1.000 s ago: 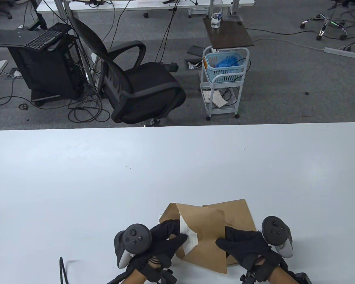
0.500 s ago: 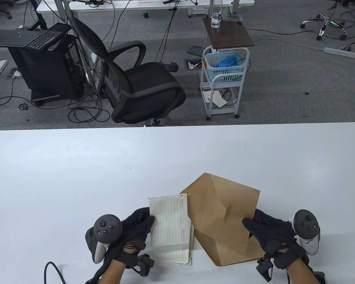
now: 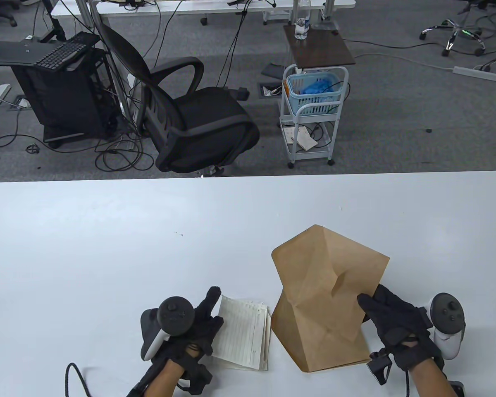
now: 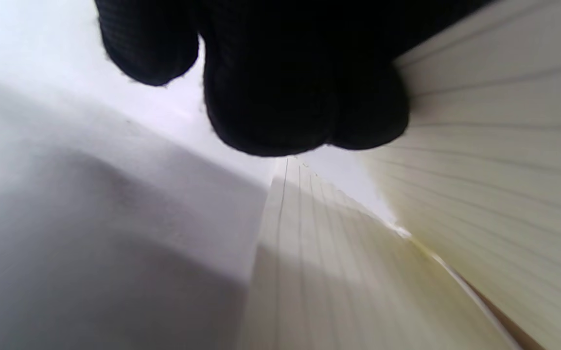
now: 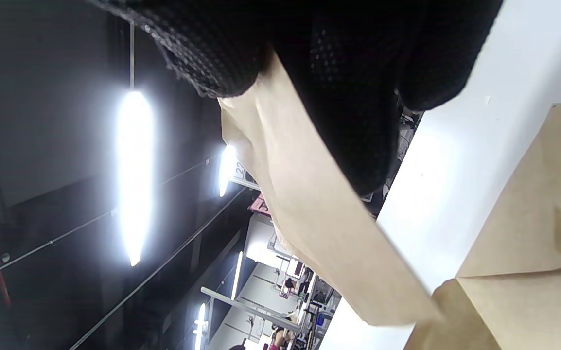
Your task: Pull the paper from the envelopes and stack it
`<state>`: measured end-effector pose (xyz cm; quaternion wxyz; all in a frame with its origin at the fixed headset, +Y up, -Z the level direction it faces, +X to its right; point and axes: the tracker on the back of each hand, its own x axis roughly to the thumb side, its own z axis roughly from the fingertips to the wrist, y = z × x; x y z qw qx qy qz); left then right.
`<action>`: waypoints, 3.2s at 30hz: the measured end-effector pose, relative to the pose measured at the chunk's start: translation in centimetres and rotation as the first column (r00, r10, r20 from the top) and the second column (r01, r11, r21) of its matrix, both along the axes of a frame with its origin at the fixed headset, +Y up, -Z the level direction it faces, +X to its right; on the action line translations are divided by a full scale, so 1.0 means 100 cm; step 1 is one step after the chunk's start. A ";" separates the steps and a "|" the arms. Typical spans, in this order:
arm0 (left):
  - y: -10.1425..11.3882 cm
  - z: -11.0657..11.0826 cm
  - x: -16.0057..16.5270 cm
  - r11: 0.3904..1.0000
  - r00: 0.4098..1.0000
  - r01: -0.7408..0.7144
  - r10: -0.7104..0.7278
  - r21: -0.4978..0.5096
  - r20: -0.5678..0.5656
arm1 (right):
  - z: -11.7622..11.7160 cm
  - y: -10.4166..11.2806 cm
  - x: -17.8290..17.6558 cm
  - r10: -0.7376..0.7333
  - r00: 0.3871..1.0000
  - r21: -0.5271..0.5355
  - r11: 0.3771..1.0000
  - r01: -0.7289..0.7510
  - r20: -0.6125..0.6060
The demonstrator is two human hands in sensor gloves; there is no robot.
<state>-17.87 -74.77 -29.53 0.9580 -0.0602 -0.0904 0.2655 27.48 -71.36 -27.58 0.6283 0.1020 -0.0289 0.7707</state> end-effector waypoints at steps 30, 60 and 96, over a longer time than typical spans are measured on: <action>0.042 0.011 0.007 0.845 0.883 0.449 -0.470 0.290 0.004 | -0.003 -0.007 -0.019 0.021 0.993 -0.065 0.997 -0.029 -0.115; 0.007 0.026 0.011 0.813 0.858 0.472 -0.513 0.341 0.037 | -0.022 -0.038 -0.032 0.587 0.807 -0.237 0.777 -0.584 -0.065; 0.005 0.027 0.013 0.810 0.852 0.475 -0.521 0.344 0.049 | 0.014 0.009 -0.071 0.891 0.402 0.137 0.380 -0.915 0.212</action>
